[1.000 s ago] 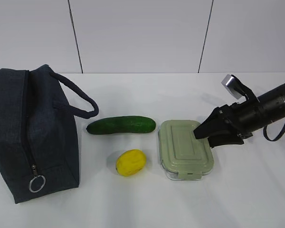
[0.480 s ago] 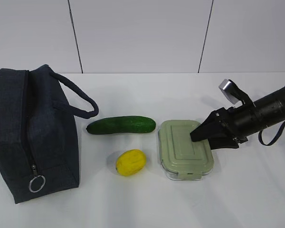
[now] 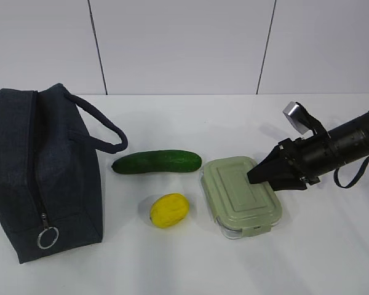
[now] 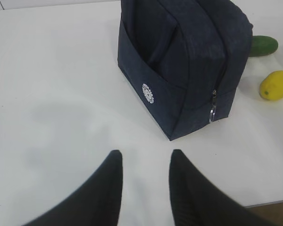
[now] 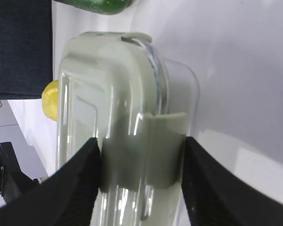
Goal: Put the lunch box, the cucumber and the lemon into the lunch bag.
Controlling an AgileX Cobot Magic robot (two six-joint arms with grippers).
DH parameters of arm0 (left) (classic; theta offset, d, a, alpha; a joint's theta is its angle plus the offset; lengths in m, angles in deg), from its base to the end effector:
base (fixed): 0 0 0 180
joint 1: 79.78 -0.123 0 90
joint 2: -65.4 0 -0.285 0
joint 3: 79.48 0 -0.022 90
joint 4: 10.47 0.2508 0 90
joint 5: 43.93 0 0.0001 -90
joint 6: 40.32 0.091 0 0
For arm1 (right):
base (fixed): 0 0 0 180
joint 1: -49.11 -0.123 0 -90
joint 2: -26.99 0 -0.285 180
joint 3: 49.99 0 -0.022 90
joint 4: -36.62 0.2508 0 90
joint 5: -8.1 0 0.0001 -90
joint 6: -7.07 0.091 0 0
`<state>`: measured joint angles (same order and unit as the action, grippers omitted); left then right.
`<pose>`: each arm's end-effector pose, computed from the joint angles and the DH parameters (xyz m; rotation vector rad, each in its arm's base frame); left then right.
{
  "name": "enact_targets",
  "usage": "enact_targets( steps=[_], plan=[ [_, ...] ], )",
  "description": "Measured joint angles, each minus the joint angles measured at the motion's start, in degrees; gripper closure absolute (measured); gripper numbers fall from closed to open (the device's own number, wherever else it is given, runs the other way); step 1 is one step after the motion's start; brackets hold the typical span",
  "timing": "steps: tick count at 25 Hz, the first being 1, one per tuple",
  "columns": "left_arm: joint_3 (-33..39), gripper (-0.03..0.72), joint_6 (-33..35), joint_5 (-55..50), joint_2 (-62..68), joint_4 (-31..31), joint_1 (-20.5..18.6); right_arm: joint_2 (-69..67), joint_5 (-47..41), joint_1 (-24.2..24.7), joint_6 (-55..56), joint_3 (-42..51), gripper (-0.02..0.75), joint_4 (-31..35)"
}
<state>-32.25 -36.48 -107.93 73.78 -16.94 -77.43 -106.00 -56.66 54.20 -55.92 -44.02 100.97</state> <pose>-0.0090 -0.0089 0.2797 0.1225 2.0808 -0.1202 0.3792 0.0408 0.1041 -0.3557 2.6121 1.3332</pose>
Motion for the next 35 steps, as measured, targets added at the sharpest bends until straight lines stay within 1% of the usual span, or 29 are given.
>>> enact_targets(
  steps=[35],
  plan=[
    [0.00,0.446,0.00,0.00,0.00,0.00,0.00,-0.17,0.00,0.00,-0.60,0.00,0.344,0.85]
  ],
)
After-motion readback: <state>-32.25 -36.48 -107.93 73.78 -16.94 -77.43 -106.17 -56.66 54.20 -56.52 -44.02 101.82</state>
